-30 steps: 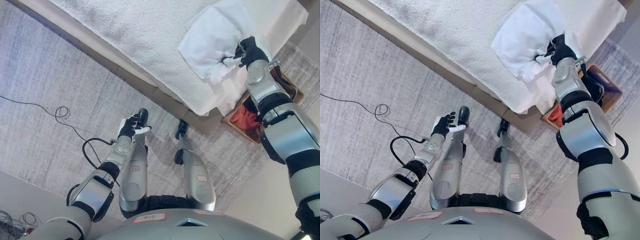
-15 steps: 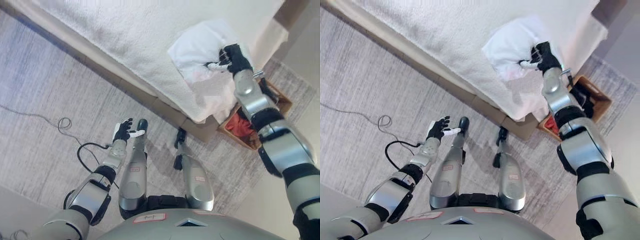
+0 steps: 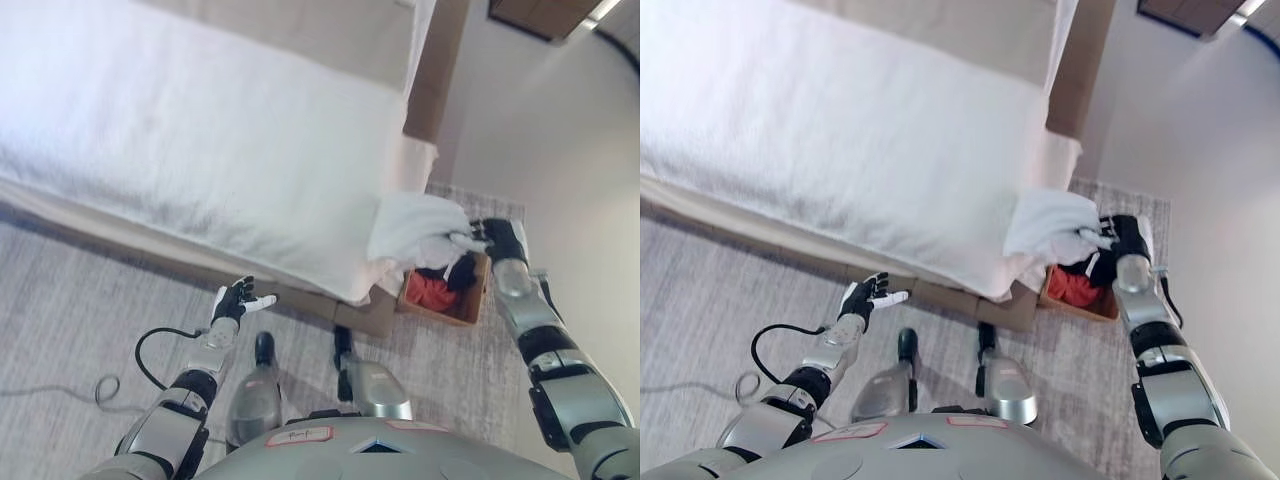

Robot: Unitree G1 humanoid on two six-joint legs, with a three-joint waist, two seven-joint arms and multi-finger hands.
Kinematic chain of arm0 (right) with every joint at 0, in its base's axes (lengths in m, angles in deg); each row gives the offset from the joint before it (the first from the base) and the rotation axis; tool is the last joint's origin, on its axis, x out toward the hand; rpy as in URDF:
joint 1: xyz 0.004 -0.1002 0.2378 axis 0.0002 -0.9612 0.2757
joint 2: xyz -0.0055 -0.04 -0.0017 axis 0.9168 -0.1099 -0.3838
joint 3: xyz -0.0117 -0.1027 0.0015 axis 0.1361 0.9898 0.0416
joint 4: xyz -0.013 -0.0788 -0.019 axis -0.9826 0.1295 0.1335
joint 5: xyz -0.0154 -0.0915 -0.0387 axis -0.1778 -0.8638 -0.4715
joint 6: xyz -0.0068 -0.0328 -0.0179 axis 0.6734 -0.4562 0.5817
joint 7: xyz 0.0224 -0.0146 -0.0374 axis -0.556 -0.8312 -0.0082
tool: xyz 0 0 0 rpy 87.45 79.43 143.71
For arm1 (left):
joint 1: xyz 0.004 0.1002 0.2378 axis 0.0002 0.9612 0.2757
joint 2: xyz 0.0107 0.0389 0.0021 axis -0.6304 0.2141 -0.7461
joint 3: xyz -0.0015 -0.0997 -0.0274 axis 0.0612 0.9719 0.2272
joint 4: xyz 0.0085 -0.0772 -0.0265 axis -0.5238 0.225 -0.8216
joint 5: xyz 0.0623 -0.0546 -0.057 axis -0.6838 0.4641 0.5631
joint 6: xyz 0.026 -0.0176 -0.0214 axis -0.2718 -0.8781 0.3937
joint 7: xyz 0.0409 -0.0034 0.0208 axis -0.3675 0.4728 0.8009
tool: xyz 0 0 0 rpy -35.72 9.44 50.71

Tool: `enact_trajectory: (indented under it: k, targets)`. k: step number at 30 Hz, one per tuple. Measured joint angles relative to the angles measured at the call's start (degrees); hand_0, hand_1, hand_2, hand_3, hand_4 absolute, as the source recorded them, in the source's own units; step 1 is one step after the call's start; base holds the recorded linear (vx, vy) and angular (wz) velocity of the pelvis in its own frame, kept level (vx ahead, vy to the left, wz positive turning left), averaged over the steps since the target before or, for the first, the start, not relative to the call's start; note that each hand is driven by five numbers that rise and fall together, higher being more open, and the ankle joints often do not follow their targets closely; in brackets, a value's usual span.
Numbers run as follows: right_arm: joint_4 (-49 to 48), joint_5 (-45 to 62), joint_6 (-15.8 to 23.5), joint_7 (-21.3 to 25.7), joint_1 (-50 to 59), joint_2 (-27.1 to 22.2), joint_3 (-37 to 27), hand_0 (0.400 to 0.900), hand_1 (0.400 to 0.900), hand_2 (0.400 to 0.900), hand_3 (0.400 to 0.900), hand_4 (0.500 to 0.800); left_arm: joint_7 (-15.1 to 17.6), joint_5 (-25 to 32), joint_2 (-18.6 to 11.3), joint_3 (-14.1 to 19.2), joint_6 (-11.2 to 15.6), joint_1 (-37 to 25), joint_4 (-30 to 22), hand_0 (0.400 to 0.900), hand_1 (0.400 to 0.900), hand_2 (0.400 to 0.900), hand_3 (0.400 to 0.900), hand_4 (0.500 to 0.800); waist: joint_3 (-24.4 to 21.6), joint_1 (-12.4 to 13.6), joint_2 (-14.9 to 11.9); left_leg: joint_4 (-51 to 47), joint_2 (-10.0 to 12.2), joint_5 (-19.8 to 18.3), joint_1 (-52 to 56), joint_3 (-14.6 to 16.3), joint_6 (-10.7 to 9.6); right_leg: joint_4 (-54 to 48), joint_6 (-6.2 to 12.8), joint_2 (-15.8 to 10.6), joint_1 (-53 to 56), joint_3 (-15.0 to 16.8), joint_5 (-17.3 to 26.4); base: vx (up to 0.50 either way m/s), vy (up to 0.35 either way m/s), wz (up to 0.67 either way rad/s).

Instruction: Put the clothes on the bed into the basket.

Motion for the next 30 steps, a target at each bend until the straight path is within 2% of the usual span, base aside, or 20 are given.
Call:
enact_trajectory:
  k: [5,13,21,28,29,30]
  targets:
    - [10.3,4.3,-1.1,-0.4,-1.1,-0.8,-3.6,0.4,0.4,0.4,0.4,0.5,-1.2,0.0,0.6,0.0,-1.1,0.7,0.2,0.9,0.9,0.9,0.9,0.8,-2.9,-0.1,1.3,0.0,0.5,-0.7,2.3,0.5,-0.1,-0.1,-0.05,0.5,2.1,0.4,-1.1,0.07,0.001,-0.05]
    - [15.5,9.4,-2.2,-2.4,-1.5,-2.4,-5.6,0.4,0.4,0.4,0.4,0.5,-2.6,-0.5,0.9,-1.4,-1.9,2.5,0.3,0.9,0.9,0.9,0.9,0.8,-5.2,-0.1,2.8,0.0,0.8,-0.9,3.0,0.6,-0.5,-0.2,-0.37,0.8,2.5,0.7,-1.6,0.02,-0.002,-0.03]
    - [19.5,12.5,-2.7,-2.9,1.1,-6.5,-6.0,0.4,0.4,0.4,0.4,0.5,-3.8,-0.5,0.9,-3.0,-2.1,4.1,0.3,0.9,0.9,0.9,0.9,0.8,-6.2,0.0,3.8,0.0,0.8,-0.9,3.0,0.6,-0.4,-0.2,-0.37,0.8,2.6,0.7,-1.6,0.0,-0.01,0.01]
    - [21.5,12.9,-3.2,-3.6,4.6,-10.2,-6.0,0.4,0.4,0.4,0.4,0.5,-4.3,-0.5,1.3,-3.1,-2.1,4.6,0.3,0.9,0.9,0.9,0.9,0.8,-6.8,0.1,4.7,0.0,0.9,-0.9,3.0,0.5,-0.4,-0.2,-0.48,0.9,2.6,0.5,-1.7,0.01,-0.019,0.03]
    - [22.1,13.3,-3.3,-3.6,5.2,-10.6,-6.1,0.473,0.473,0.473,0.473,0.544,-4.3,-0.5,1.4,-3.2,-2.1,4.6,0.3,0.9,0.9,0.9,0.9,0.8,-7.0,0.1,4.9,0.0,0.9,-0.9,3.0,0.5,-0.4,-0.2,-0.5,0.9,2.6,0.5,-1.7,0.0,0.0,0.0]
    - [22.3,13.8,-3.3,-3.6,5.5,-11.1,-6.1,0.829,0.829,0.829,0.829,0.758,-4.4,-0.5,1.6,-3.2,-2.1,4.6,0.3,0.9,0.9,0.9,0.9,0.8,-7.1,0.1,5.1,0.0,0.9,-0.9,3.0,0.4,-0.4,-0.2,-0.58,0.9,2.6,0.5,-1.8,0.0,0.0,0.0]
